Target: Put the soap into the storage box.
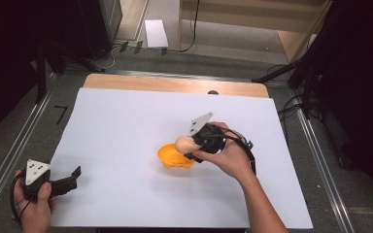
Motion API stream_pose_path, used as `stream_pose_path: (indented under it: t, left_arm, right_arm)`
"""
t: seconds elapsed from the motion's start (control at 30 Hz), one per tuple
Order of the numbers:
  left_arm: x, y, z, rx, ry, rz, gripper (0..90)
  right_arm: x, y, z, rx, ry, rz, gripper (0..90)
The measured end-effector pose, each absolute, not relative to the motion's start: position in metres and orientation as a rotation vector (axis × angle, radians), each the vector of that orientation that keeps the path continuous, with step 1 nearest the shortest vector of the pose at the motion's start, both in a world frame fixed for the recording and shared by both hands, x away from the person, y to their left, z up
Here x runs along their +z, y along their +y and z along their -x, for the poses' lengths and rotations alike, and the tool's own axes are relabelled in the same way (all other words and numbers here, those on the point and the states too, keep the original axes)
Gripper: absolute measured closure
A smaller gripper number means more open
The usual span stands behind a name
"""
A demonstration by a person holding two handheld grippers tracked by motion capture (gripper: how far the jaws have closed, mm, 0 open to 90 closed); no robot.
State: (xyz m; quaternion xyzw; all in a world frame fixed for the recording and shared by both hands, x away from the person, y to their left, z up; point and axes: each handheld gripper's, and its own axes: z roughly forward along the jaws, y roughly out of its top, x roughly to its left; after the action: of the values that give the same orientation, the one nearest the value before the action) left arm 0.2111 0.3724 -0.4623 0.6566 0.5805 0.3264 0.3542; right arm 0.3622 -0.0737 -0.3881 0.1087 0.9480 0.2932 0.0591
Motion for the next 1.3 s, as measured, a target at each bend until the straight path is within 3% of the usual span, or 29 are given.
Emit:
stream_pose_path:
  t: [0.47, 1.17, 1.3]
  left_arm:
    - [-0.462, 0.373, -0.211, 0.841, 1.498, -1.698, 0.1]
    - [-0.462, 0.373, -0.211, 0.841, 1.499, -1.697, 0.2]
    - [-0.462, 0.373, -0.211, 0.84, 1.501, -1.696, 0.2]
  right_arm:
    - [-0.396, -0.049, -0.364, 0.891, 2.938, -0.225, 32.9]
    - [-0.406, -0.047, -0.373, 0.892, 3.024, -0.251, 32.2]
    - [-0.401, -0.049, -0.371, 0.922, 3.013, -0.317, 27.3]
